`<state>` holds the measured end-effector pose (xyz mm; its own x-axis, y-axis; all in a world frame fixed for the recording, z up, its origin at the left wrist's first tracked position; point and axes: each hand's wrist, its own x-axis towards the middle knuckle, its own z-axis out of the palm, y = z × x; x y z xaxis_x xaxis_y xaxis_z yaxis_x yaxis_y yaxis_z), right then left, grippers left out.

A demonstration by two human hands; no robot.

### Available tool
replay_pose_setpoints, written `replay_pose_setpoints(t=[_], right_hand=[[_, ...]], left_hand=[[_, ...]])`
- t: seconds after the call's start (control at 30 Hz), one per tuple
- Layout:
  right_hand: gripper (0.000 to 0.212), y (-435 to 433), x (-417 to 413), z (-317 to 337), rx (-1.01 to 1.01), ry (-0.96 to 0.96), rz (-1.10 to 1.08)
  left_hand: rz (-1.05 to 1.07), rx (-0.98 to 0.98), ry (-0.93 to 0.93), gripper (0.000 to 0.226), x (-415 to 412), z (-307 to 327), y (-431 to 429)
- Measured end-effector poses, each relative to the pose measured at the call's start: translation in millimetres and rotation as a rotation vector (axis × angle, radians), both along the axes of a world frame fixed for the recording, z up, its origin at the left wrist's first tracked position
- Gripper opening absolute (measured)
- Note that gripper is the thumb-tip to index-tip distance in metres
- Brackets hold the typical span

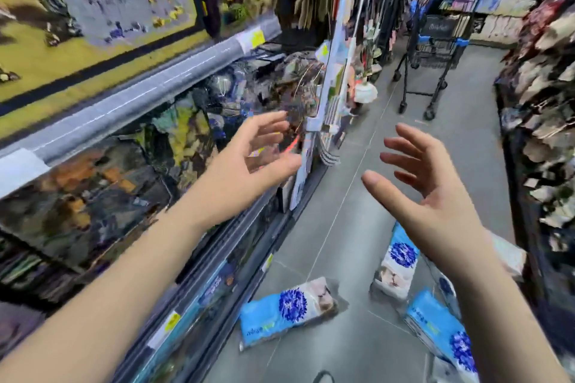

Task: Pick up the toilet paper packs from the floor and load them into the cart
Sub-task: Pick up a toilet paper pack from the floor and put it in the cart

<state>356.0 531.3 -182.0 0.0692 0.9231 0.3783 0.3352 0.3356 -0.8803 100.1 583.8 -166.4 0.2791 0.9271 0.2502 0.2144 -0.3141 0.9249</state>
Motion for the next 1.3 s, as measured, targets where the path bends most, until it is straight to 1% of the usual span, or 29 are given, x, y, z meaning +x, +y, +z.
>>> replay_pose_setpoints(t=[0.07, 0.13, 0.2, 0.33, 0.57, 0.7, 0.83, 0.87, 1.07, 1.17, 1.3], right_hand=[[0.074, 31, 15, -14, -0.057, 0.018, 0.035], [0.076, 59, 23, -27, -0.123, 0.024, 0.064], [0.076, 80, 27, -41, -0.174, 0.027, 0.088], [0.078, 115, 32, -81, -0.268, 0.041, 0.109], [0.076, 139, 34, -190, -0.475, 0.049, 0.095], [0.077, 152, 26, -272, -0.585, 0.03, 0.082], [0.08, 166, 20, -365, -0.672, 0.027, 0.064], [0.08, 169, 18, -391, -0.688, 0.028, 0.06], [0.076, 179, 13, -556, -0.799, 0.058, 0.024], [0.072, 175, 10, -630, -0.848, 0.053, 0.003], [0.07, 170, 8, -710, -0.911, 0.008, -0.015]], left_hand=[[0.046, -0.043, -0.024, 0.065, 10, -21, 25], [0.091, -0.107, -0.026, 0.058, 16, -44, 43], [0.128, -0.177, -0.032, 0.056, 17, -67, 57], [0.21, -0.263, -0.047, 0.069, 16, -117, 84], [0.326, -0.473, -0.108, 0.077, 13, -241, 99], [0.392, -0.581, -0.106, 0.075, 7, -328, 98], [0.433, -0.682, -0.074, 0.059, 0, -424, 95], [0.435, -0.709, -0.061, 0.058, -3, -450, 95], [0.464, -0.842, 0.017, 0.067, -27, -616, 85], [0.477, -0.925, 0.038, 0.074, -34, -685, 74], [0.488, -1.019, 0.118, 0.069, -39, -770, 55]])
